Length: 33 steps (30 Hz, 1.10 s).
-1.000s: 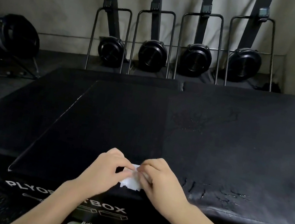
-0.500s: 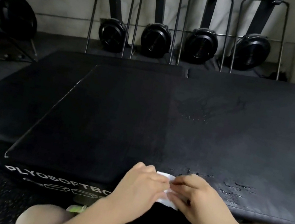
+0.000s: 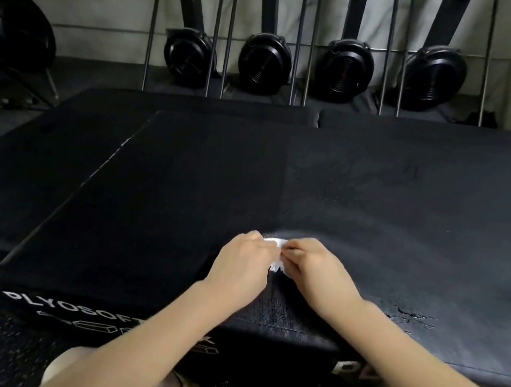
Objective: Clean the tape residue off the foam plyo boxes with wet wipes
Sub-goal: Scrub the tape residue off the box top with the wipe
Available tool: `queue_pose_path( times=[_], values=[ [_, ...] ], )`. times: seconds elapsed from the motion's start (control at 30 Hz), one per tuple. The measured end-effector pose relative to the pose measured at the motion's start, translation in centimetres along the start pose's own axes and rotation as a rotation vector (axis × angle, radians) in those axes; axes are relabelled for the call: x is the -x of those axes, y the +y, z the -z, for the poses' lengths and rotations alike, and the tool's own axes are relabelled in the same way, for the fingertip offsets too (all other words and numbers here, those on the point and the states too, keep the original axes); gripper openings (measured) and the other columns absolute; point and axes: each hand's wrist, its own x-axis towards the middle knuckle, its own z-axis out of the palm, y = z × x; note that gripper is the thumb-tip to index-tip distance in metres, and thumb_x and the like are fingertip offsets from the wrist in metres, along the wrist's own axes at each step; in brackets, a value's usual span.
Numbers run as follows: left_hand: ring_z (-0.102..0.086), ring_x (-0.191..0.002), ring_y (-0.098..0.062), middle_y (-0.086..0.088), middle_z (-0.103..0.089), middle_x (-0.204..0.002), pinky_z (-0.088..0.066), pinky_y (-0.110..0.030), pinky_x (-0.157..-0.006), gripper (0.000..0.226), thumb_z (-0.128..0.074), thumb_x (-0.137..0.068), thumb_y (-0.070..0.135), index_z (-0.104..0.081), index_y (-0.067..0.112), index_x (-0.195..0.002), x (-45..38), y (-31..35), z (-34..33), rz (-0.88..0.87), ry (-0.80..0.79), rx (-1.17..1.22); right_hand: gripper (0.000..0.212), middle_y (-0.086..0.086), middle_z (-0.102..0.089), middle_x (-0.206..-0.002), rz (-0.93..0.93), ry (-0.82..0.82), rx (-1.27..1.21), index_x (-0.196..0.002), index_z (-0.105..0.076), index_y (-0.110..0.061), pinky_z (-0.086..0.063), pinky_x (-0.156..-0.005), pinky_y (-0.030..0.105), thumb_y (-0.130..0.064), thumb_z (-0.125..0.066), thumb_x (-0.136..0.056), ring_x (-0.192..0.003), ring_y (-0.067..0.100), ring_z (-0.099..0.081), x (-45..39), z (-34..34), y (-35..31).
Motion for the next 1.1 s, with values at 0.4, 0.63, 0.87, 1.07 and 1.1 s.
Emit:
queue_pose_path(
  times=[0.4,0.63,0.87,1.07,1.1],
  values=[
    [-0.040,-0.059,-0.009,0.013,-0.049,-0.062,-0.034,-0.021,-0.059,0.022,-0.081,-0.066,0.020,-0.063,0.032,-0.074,3.9,2.0,1.3,-0.162,-0.081,-0.029,0.021,-0.011,-0.067,-0.116,0.049,-0.079,-0.163,-0.108,-0.079,-0.019,-0.034,-0.099,0.001,-0.027,-0.070,-0.090,-0.108,0.000,-0.057,5.3,2.1,-0.2],
    [-0.047,-0.071,-0.014,0.012,-0.048,-0.073,-0.035,-0.023,-0.063,0.027,-0.065,-0.073,-0.001,-0.060,0.023,-0.083,-0.1,1.1,0.9,-0.069,-0.018,0.015,0.011,-0.005,-0.071,-0.108,0.089,0.018,-0.034,-0.099,-0.079,-0.012,-0.057,-0.082,0.029,-0.018,-0.072,-0.092,-0.099,0.017,-0.065,0.4,1.0,1.4],
    [-0.034,-0.081,-0.015,0.009,-0.035,-0.086,-0.028,-0.024,-0.071,0.029,-0.045,-0.095,0.005,-0.058,0.018,-0.117,-7.5,0.5,2.9,-0.010,-0.122,-0.024,0.021,-0.007,-0.064,-0.088,-0.057,-0.057,-0.064,-0.087,-0.073,-0.012,-0.052,-0.070,0.040,-0.013,-0.055,-0.098,-0.081,0.012,-0.057,-7.4,1.0,4.7],
    [-0.033,-0.079,-0.014,0.010,-0.040,-0.084,-0.033,-0.027,-0.075,0.026,-0.043,-0.091,0.007,-0.058,0.020,-0.106,-5.2,1.0,2.5,-0.079,-0.102,-0.059,0.035,-0.009,-0.070,-0.107,-0.025,-0.067,-0.080,-0.094,-0.080,-0.016,-0.055,-0.082,0.033,-0.033,-0.050,-0.097,-0.097,0.014,-0.059,-4.0,1.0,4.2],
    [-0.032,-0.076,-0.014,0.011,-0.037,-0.081,-0.033,-0.026,-0.074,0.022,-0.048,-0.089,0.008,-0.058,0.022,-0.101,-4.4,1.2,2.3,-0.103,-0.107,-0.072,0.040,-0.010,-0.069,-0.108,-0.010,-0.054,-0.085,-0.096,-0.081,-0.018,-0.055,-0.081,0.030,-0.039,-0.047,-0.097,-0.097,0.012,-0.060,-2.8,1.1,3.8]
  ],
)
